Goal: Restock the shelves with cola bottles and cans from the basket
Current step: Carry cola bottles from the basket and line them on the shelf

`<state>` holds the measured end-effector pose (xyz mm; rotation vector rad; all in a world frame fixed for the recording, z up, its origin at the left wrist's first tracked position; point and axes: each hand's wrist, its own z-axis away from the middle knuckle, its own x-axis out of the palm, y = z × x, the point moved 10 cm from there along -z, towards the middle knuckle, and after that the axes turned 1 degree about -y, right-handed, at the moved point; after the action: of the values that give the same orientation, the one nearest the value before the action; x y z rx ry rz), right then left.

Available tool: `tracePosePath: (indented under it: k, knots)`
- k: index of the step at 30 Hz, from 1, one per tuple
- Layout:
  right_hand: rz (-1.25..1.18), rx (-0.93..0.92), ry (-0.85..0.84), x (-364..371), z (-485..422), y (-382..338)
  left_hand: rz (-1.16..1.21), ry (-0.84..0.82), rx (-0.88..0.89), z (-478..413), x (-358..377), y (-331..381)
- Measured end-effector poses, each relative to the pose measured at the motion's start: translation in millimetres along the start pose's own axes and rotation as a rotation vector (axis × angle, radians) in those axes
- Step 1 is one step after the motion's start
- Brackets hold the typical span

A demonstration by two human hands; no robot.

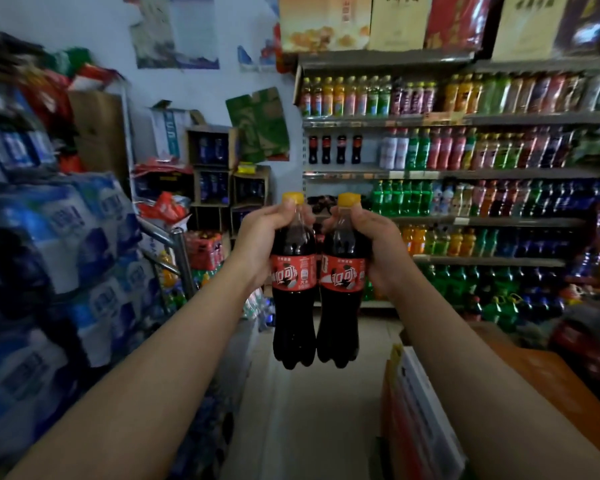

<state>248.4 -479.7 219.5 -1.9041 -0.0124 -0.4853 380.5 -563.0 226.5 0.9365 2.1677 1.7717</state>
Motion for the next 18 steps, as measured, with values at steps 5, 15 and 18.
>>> tracePosePath:
  k: [5, 15, 18]
  knots:
    - [0.065, 0.006, -0.020, 15, -17, 11, -0.016, 0.013, 0.015, -9, -20, -1]
    - [0.043, 0.009, 0.008, -3, -68, 26, 0.002, -0.037, -0.004, -73, -23, -23]
    - [0.073, -0.002, 0.029, -20, -94, 32, 0.021, -0.047, -0.018, -104, -19, -38]
